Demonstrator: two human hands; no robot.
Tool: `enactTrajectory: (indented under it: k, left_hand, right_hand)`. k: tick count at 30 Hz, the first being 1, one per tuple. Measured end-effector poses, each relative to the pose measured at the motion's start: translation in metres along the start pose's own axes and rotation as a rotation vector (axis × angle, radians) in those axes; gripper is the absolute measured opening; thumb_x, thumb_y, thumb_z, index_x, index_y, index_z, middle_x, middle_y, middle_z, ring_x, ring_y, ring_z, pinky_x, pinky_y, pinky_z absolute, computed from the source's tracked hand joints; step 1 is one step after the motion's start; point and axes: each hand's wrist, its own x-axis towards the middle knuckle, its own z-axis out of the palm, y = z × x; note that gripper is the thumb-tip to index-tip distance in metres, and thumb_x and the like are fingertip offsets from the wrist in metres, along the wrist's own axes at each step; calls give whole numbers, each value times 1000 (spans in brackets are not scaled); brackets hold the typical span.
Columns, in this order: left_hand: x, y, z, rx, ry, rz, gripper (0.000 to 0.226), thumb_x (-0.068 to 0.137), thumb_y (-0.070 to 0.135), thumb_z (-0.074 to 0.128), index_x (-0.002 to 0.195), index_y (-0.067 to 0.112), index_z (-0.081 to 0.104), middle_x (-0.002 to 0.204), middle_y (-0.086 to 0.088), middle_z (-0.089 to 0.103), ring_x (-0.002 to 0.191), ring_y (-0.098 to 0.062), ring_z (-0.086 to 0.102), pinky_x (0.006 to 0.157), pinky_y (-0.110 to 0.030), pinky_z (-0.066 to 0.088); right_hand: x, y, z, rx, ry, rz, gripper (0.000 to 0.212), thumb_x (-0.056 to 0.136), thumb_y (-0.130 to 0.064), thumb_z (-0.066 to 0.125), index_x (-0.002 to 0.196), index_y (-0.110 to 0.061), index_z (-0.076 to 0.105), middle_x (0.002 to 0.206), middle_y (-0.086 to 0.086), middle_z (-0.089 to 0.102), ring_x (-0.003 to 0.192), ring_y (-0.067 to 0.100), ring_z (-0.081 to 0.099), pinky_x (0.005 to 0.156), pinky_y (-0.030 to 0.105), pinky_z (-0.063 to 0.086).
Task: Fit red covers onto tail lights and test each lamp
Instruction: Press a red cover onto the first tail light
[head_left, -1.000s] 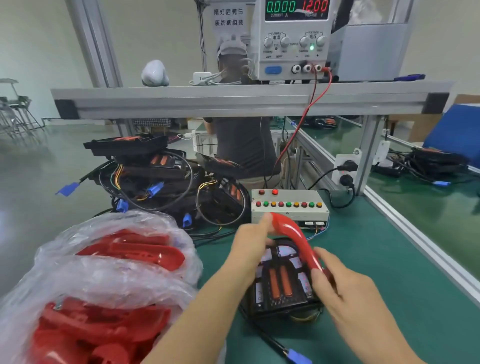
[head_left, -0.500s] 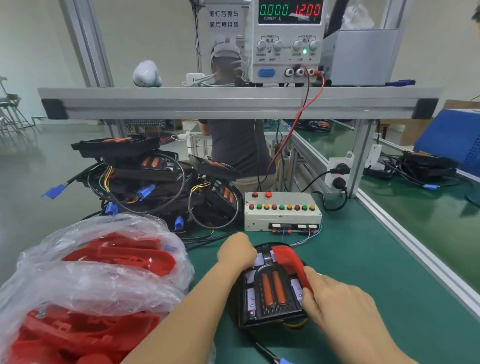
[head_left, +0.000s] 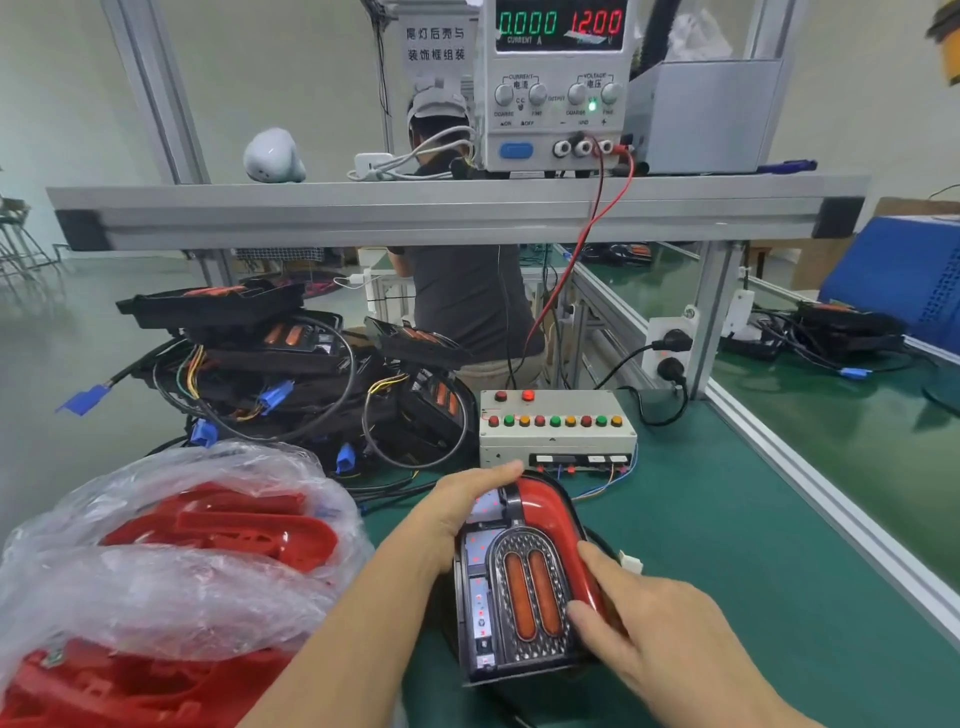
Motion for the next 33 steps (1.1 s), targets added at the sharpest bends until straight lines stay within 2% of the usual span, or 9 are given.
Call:
enactTrajectory:
  k: [3, 7, 10, 12, 13, 17, 25, 30, 33]
  left_hand:
    - [3, -3, -4, 61, 25, 58, 66, 50, 39, 83, 107, 8, 70, 97, -13, 74, 86, -27, 71, 71, -31, 56]
    - [3, 0, -7, 75, 21, 87, 61, 54, 26, 83, 110, 7, 67, 98, -14, 73, 81, -26, 70, 66, -28, 55]
    - [-1, 9, -10, 9, -26, 87, 62, 48, 15, 82, 107, 4, 68, 91, -16, 73, 70, -25, 71, 58, -29, 56]
    - [-2, 13, -10, 0, -51, 71, 56, 46, 13, 81, 100, 4, 71, 88, -17, 73, 67, -26, 71, 58, -31, 56]
    - [-2, 13, -10, 10, -57, 61, 51, 47, 13, 81, 96, 4, 73, 87, -18, 73, 67, -26, 71, 60, -32, 56]
    - [-3, 12, -7, 39, -68, 31, 48, 47, 16, 82, 92, 3, 74, 88, -19, 73, 68, -27, 70, 65, -32, 56]
    - [0, 14, -1, 4, -126, -5, 71, 39, 10, 84, 106, -8, 68, 92, -25, 69, 69, -32, 68, 73, -40, 57]
    - [2, 10, 4, -14, -102, -43, 43, 45, 8, 82, 86, -1, 71, 82, -22, 70, 64, -30, 68, 66, -36, 58]
    - [-3, 13, 11, 143, 14, 30, 29, 72, 13, 78, 98, 2, 69, 102, -18, 69, 82, -24, 67, 82, -33, 56]
  right_hand:
    - [-1, -1, 5, -15, 47, -10, 58, 96, -61, 25, 150, -47, 9, 130, -17, 57, 112, 8, 55, 87, 24, 41]
    - [-1, -4, 7, 15, 84, 33, 56, 90, -63, 38, 142, -49, 22, 112, -22, 45, 105, 2, 51, 77, 20, 39]
    - [0, 3, 13, 734, 10, 211, 48, 85, -38, 69, 125, -43, 43, 111, -25, 54, 96, -9, 58, 76, 9, 42]
    - [1, 6, 15, 1142, -161, 318, 33, 85, -18, 72, 112, -32, 58, 102, -17, 72, 90, -3, 68, 78, 17, 54]
    - [1, 6, 16, 1179, -217, 334, 28, 86, -16, 70, 110, -29, 62, 99, -14, 74, 91, 4, 70, 81, 26, 58]
    - [4, 8, 16, 1230, -246, 415, 22, 85, -11, 71, 104, -22, 70, 95, -3, 76, 89, 18, 73, 76, 36, 60]
    - [2, 7, 11, 1249, -230, 415, 22, 81, 4, 71, 89, -15, 79, 93, 12, 76, 92, 30, 72, 93, 42, 54]
    - [3, 10, 10, 1198, -235, 432, 18, 81, 1, 72, 87, -15, 78, 89, 10, 77, 88, 28, 73, 88, 39, 56]
    - [9, 14, 8, 1195, -225, 494, 11, 82, -7, 72, 92, -12, 74, 89, 11, 76, 86, 28, 73, 74, 38, 60]
